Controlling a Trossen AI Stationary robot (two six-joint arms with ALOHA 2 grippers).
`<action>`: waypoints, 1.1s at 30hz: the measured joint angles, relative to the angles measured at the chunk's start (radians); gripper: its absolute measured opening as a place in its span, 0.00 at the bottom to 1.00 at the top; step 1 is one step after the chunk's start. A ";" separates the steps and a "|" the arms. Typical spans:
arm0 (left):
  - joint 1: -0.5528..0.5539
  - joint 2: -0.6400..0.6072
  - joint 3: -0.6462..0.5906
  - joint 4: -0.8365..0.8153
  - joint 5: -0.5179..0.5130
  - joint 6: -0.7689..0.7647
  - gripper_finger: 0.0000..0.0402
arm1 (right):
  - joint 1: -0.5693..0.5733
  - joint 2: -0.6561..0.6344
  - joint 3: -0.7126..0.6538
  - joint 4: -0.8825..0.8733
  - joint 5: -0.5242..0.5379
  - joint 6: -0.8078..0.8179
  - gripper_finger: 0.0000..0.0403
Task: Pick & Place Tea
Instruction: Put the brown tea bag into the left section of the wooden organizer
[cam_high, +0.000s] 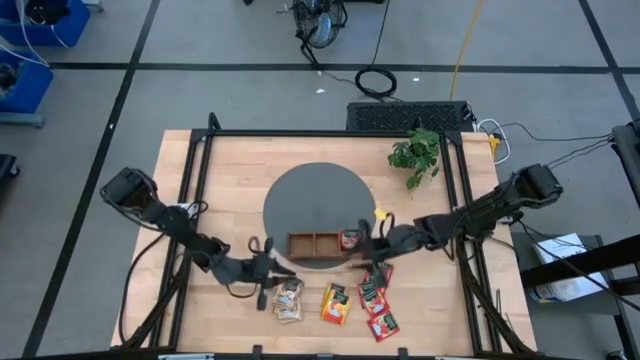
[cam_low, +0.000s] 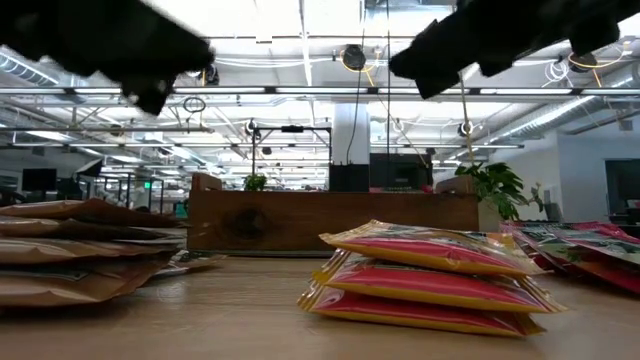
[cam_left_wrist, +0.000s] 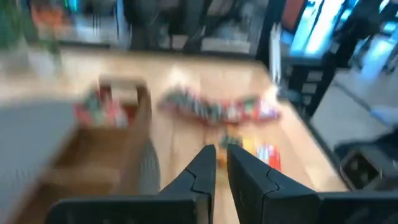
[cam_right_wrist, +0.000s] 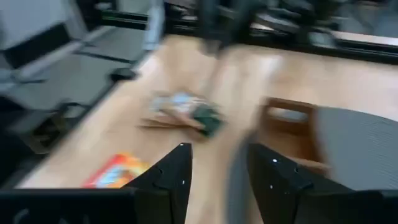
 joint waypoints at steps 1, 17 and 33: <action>-0.005 0.016 0.024 -0.067 -0.010 -0.073 0.12 | 0.014 0.022 0.000 0.038 0.001 0.005 0.35; -0.247 0.175 0.401 -0.771 -0.162 -0.444 0.12 | 0.002 0.484 0.183 0.442 -0.164 0.136 0.30; -0.163 0.290 0.393 -0.808 -0.095 -0.588 0.12 | -0.057 0.630 0.397 0.255 -0.244 0.323 0.27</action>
